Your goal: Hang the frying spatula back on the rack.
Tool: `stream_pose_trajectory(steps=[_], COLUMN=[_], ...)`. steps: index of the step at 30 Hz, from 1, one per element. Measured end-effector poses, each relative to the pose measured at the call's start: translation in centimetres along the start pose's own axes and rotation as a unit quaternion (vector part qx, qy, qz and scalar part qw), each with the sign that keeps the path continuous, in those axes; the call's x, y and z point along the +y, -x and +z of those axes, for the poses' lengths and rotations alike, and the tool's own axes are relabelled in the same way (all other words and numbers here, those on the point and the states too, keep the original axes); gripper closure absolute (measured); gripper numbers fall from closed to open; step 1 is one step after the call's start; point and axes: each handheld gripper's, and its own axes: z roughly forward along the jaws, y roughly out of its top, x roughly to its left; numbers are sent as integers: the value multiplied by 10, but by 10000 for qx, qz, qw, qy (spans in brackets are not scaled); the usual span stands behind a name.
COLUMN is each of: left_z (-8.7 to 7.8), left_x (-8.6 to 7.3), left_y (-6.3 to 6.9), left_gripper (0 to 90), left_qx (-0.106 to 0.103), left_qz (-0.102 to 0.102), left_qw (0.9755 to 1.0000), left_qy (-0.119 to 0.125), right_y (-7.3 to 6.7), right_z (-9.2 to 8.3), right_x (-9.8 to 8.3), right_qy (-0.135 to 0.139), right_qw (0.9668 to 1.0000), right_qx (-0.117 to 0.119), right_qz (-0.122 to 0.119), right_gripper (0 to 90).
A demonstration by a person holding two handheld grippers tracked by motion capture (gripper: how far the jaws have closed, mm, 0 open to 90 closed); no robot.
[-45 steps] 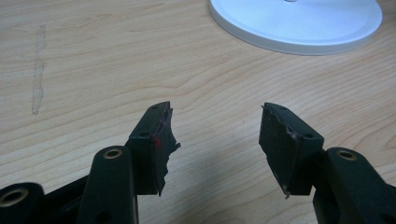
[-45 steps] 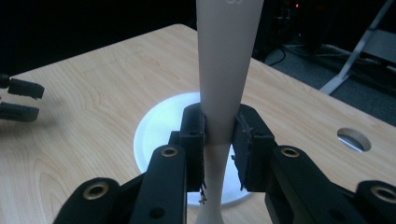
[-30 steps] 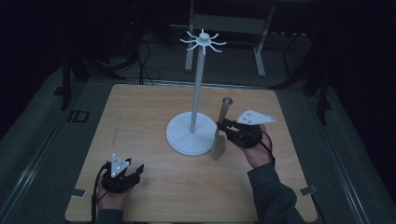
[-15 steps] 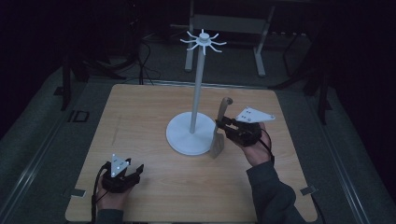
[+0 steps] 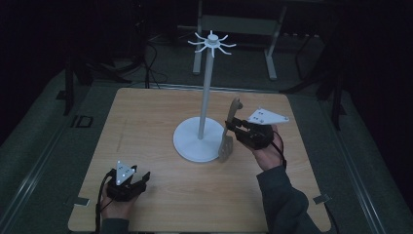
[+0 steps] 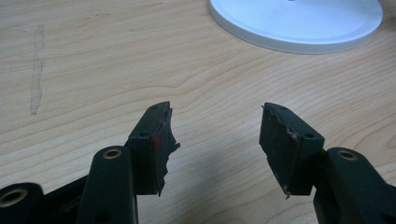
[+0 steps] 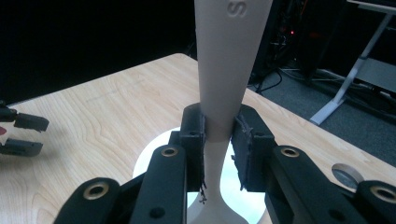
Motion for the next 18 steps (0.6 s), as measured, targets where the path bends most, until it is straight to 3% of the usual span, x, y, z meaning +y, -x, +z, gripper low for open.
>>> stream_pose_trajectory(steps=[18], left_z=[0], left_x=[0], left_y=[0], left_gripper=[443], left_qx=[7], left_qz=[-3], left_qw=[10000], left_qy=[13], right_y=[4], right_z=[-4], right_x=[24], right_qy=[201], right_qw=[9998], right_qx=[-17], right_qz=[-25], right_gripper=[748])
